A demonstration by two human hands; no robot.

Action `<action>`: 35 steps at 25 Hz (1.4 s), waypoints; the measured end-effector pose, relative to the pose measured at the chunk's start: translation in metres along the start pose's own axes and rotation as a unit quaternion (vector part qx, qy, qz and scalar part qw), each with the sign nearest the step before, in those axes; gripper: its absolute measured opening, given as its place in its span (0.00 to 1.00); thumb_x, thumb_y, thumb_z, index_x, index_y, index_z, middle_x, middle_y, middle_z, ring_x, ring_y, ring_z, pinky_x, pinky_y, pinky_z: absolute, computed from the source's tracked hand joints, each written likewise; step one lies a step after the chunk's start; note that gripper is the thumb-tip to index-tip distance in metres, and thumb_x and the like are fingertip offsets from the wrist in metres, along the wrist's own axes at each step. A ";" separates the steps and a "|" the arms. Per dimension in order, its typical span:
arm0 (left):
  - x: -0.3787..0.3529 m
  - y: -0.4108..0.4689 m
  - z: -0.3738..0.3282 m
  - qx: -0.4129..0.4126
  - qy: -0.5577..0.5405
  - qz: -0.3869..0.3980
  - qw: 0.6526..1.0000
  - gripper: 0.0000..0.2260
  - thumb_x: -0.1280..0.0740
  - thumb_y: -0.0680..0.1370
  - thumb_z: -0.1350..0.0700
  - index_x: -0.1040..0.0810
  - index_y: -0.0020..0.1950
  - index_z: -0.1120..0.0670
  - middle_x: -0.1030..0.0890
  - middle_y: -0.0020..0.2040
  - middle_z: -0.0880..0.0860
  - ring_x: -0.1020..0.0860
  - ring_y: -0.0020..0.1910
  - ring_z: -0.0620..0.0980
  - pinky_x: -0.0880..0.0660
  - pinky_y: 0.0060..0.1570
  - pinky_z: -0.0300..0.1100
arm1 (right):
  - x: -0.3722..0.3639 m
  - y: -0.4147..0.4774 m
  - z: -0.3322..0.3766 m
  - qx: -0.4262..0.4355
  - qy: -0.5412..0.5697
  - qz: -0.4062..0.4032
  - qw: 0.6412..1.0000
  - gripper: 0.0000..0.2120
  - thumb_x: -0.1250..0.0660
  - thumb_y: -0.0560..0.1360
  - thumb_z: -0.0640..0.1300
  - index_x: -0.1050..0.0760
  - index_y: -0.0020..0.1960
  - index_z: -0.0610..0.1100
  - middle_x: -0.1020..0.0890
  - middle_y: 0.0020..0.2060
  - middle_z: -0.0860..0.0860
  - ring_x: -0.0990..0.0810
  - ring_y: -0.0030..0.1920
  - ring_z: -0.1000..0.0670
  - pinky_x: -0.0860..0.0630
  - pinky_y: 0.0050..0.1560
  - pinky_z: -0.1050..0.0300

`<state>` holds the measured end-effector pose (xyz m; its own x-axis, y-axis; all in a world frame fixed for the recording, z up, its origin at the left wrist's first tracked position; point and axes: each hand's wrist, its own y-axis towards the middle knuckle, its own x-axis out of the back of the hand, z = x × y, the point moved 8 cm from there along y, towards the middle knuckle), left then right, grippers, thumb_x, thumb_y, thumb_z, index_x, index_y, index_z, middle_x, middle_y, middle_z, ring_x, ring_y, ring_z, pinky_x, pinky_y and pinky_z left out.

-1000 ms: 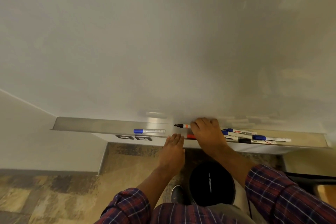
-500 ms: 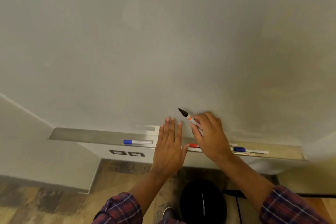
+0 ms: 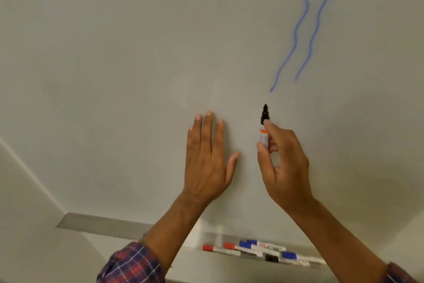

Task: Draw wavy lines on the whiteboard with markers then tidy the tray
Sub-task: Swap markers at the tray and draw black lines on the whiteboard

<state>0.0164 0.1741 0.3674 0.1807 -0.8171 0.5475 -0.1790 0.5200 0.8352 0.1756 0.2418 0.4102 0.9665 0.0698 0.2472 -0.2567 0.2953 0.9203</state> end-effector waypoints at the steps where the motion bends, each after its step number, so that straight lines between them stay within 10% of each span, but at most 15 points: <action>1: 0.011 0.025 -0.004 -0.011 0.004 -0.024 1.000 0.36 0.32 0.84 0.44 0.40 0.83 0.64 0.44 0.84 0.67 0.47 0.84 0.68 0.44 0.81 0.66 | 0.012 0.018 0.007 0.034 -0.002 -0.020 0.999 0.18 0.33 0.79 0.31 0.25 0.68 0.35 0.21 0.50 0.41 0.22 0.47 0.49 0.24 0.50 0.62; 13: 0.116 0.240 -0.047 -0.100 0.055 -0.207 0.972 0.34 0.38 0.86 0.42 0.40 0.84 0.62 0.44 0.85 0.66 0.47 0.85 0.65 0.45 0.82 0.64 | 0.102 0.181 0.038 0.097 0.128 -0.106 0.981 0.22 0.34 0.76 0.29 0.26 0.68 0.41 0.21 0.53 0.45 0.19 0.52 0.40 0.20 0.50 0.46; 17: 0.138 0.280 -0.052 -0.109 0.080 -0.235 0.963 0.33 0.41 0.86 0.41 0.41 0.84 0.61 0.44 0.85 0.65 0.47 0.85 0.64 0.46 0.82 0.64 | 0.129 0.223 0.052 0.128 0.076 -0.165 0.975 0.10 0.28 0.79 0.45 0.22 0.56 0.40 0.21 0.44 0.46 0.20 0.43 0.44 0.23 0.46 0.51; 35: 0.138 0.296 -0.050 -0.113 0.088 -0.241 0.960 0.33 0.41 0.85 0.42 0.42 0.85 0.59 0.46 0.86 0.62 0.49 0.86 0.60 0.45 0.82 0.64 | 0.156 0.314 0.021 0.059 0.077 -0.236 0.967 0.04 0.27 0.77 0.41 0.18 0.51 0.41 0.18 0.37 0.57 0.17 0.36 0.58 0.23 0.34 0.66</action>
<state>0.0365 0.2278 0.6922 0.3537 -0.9321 0.0777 0.1779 0.1486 0.9728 0.2459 0.3254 0.7440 0.9639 0.0979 -0.2478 0.2222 0.2179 0.9503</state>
